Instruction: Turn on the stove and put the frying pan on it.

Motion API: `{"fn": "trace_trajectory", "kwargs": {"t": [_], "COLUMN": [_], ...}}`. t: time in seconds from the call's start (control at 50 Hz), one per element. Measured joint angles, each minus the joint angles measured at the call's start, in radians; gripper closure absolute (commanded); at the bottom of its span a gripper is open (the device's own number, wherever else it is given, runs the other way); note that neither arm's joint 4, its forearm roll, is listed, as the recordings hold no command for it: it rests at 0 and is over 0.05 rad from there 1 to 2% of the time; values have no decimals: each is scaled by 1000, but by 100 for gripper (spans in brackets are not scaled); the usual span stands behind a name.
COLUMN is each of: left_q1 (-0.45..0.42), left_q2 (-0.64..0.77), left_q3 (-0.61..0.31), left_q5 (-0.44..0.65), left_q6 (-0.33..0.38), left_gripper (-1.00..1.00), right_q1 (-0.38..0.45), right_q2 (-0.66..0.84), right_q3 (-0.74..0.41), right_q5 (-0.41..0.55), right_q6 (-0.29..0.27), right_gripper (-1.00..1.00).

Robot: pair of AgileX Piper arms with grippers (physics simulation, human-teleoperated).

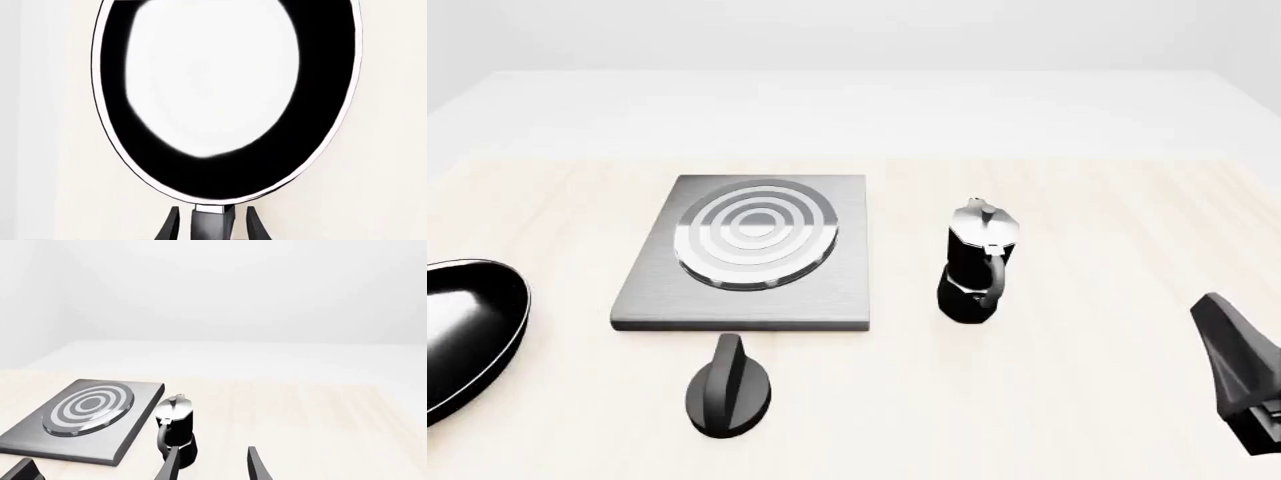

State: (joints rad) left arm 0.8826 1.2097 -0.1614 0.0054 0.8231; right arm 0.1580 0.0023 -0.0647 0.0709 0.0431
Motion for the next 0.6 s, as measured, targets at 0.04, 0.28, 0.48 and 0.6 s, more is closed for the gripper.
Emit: {"fn": "trace_trajectory", "kwargs": {"t": [0.04,0.28,0.48,0.6], "left_q1": [0,-35,-73,-98], "left_q2": [-1,-87,-186,-259], "left_q3": [0,23,27,10], "left_q5": [0,49,130,201], "left_q6": [-2,-31,-61,-84], "left_gripper": [-100,100,100,100], "right_q1": [0,1,1,1], "right_q2": [0,0,0,0], "right_q3": [-1,-4,-6,-9], "right_q5": [0,2,3,5], "right_q6": [0,0,0,0], "right_gripper": [-100,-100,-100,-100]}}
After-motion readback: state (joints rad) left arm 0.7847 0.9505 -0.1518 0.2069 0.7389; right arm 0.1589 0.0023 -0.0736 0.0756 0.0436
